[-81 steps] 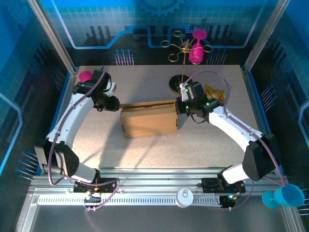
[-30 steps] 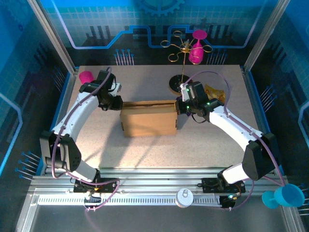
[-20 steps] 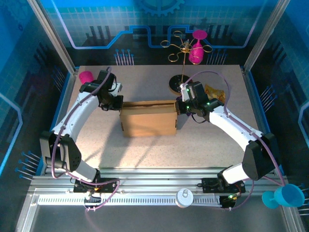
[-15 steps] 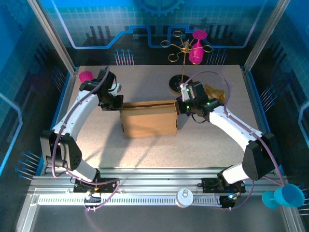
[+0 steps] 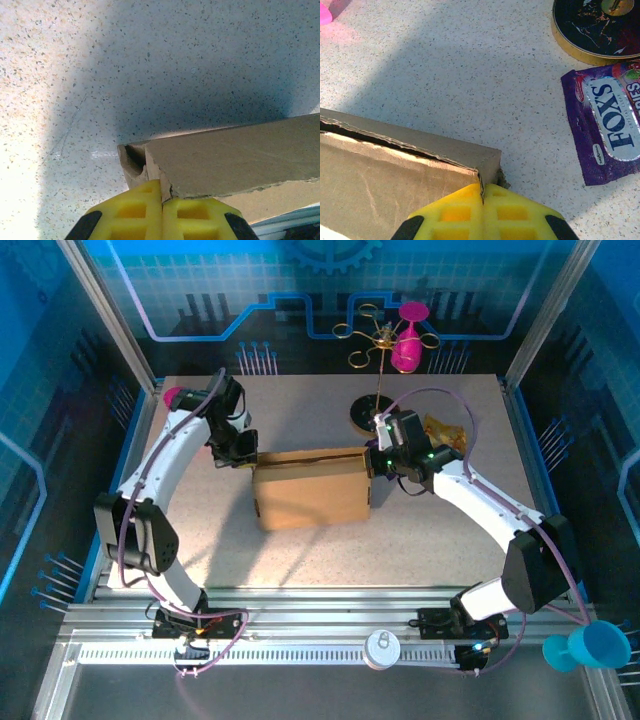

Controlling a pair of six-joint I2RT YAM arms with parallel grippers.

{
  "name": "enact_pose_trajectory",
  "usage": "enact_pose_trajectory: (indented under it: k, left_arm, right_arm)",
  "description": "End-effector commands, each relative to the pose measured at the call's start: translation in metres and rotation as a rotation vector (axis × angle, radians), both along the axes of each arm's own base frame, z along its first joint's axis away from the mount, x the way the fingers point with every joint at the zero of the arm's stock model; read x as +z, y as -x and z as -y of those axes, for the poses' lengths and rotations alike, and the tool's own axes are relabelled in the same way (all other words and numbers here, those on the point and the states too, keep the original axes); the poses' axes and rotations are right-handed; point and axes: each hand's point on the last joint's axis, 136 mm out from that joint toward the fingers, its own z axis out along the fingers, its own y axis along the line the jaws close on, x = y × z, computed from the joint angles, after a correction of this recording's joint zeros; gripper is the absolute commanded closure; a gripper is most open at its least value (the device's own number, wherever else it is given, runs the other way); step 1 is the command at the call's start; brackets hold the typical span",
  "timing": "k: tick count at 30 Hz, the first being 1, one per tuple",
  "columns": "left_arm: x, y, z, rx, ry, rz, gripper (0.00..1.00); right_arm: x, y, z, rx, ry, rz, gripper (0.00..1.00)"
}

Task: Fold the paper box

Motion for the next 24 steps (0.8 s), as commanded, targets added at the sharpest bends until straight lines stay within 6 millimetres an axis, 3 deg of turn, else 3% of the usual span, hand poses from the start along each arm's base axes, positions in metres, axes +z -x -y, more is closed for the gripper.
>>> enact_pose_trajectory:
  k: [1, 12, 24]
  left_arm:
    - [0.008, 0.009, 0.012, -0.004, 0.069, -0.05, 0.99]
    - [0.018, 0.008, 0.025, -0.016, 0.152, -0.047, 0.98]
    - [0.025, 0.01, 0.023, -0.04, 0.14, -0.08, 0.94]
  right_arm:
    - [-0.005, 0.005, -0.004, 0.014, 0.001, -0.003, 1.0]
    - [-0.003, 0.003, -0.003, 0.007, -0.002, 0.013, 1.0]
    - [-0.003, -0.003, 0.001, 0.0, 0.004, 0.037, 1.0]
